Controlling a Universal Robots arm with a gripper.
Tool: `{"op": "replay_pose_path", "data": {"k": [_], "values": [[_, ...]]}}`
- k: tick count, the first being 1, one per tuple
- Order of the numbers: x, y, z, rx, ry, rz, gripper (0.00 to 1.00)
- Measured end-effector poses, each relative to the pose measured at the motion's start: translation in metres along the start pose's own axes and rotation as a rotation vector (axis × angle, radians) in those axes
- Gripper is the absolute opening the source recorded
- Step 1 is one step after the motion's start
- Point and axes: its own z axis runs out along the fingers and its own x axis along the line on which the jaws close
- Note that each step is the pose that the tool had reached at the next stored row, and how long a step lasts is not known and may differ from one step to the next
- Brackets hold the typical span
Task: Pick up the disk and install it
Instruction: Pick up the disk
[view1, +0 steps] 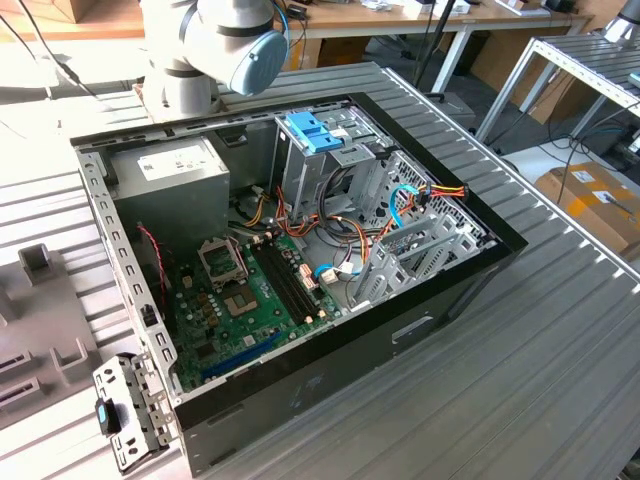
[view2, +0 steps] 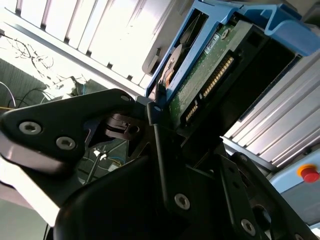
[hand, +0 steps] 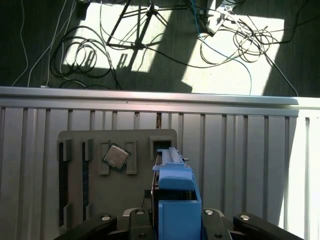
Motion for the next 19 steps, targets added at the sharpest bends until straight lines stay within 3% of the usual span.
{"op": "replay_pose_path", "data": {"k": [19], "values": [[-0.0001,-0.0008,-0.0148,0.0,0.0,0.0,0.36]]}}
